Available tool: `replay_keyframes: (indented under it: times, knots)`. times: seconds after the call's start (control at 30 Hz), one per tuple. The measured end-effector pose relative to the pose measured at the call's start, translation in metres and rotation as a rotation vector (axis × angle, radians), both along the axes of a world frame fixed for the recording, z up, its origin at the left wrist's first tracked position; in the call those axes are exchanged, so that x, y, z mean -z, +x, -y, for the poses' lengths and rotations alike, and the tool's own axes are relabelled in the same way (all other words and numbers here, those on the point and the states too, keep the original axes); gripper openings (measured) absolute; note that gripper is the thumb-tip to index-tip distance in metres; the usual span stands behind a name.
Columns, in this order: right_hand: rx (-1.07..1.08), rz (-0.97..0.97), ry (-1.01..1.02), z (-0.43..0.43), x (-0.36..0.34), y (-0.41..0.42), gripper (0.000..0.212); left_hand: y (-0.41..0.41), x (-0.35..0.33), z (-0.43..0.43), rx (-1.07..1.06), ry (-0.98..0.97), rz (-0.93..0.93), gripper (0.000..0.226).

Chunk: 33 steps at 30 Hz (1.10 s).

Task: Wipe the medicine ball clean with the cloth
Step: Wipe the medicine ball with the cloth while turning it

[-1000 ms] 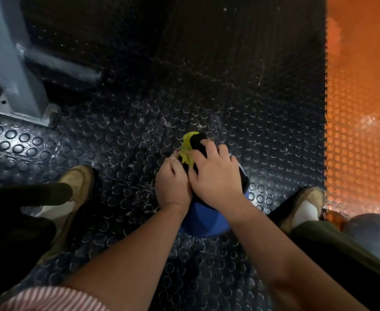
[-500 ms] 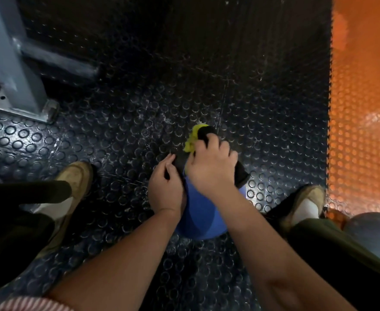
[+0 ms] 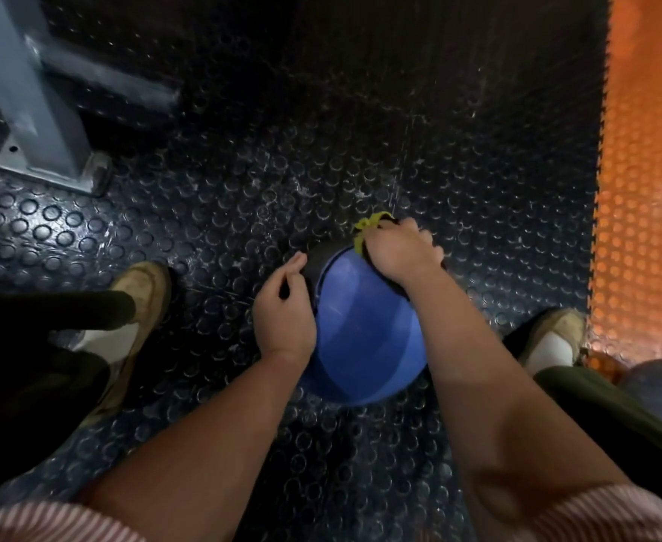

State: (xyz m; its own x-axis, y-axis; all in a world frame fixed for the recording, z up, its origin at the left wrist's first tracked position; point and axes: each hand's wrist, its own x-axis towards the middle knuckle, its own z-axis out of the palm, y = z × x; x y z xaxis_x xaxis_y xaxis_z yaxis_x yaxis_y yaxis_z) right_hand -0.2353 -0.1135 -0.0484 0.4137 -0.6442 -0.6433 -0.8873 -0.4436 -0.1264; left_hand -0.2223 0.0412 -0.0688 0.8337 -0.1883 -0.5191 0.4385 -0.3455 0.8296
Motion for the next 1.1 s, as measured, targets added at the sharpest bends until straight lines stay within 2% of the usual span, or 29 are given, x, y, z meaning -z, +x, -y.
replay_keyframes:
  times: [0.17,0.27,0.37,0.43,0.53,0.6,0.7,0.8,0.9,0.97,1.1]
  knots:
    - [-0.255,0.085,-0.451,-0.088,-0.014,-0.006,0.042,0.02,0.012,-0.014,-0.051,0.068,-0.026,0.029]
    - [-0.382,0.105,-0.452,-0.123,-0.019,-0.009,0.053,0.03,0.015,-0.015,-0.021,0.08,-0.048,0.029]
    - [-0.567,0.25,-0.42,-0.104,-0.017,-0.02,0.043,0.034,0.016,-0.015,0.0,0.07,-0.036,0.036]
    - [-0.44,0.275,-0.37,-0.08,-0.018,-0.027,0.042,0.03,0.015,-0.013,0.008,0.064,-0.046,0.026]
    - [0.145,0.122,-0.192,-0.041,-0.019,-0.027,0.047,0.023,0.007,-0.01,0.054,0.074,-0.055,0.028]
    - [0.244,0.035,-0.094,-0.029,-0.018,-0.025,0.051,0.025,0.001,-0.006,0.124,0.112,-0.025,0.025]
    - [0.175,0.043,-0.085,-0.026,-0.018,-0.028,0.049,0.017,-0.006,0.008,0.152,0.221,0.001,0.015]
    - [0.123,0.055,-0.171,-0.036,-0.023,-0.03,0.047,0.003,-0.014,0.023,0.0,0.233,-0.061,0.014]
    - [-0.115,0.133,-0.286,-0.071,-0.029,-0.019,0.044,0.0,-0.016,0.027,-0.098,0.214,-0.133,0.015]
    - [-0.253,0.187,-0.276,-0.091,-0.031,-0.015,0.042,0.002,-0.016,0.025,-0.177,0.145,-0.188,0.013]
    - [-0.375,0.221,-0.24,-0.073,-0.03,-0.022,0.044,0.0,-0.017,0.026,-0.132,0.162,-0.116,0.027]
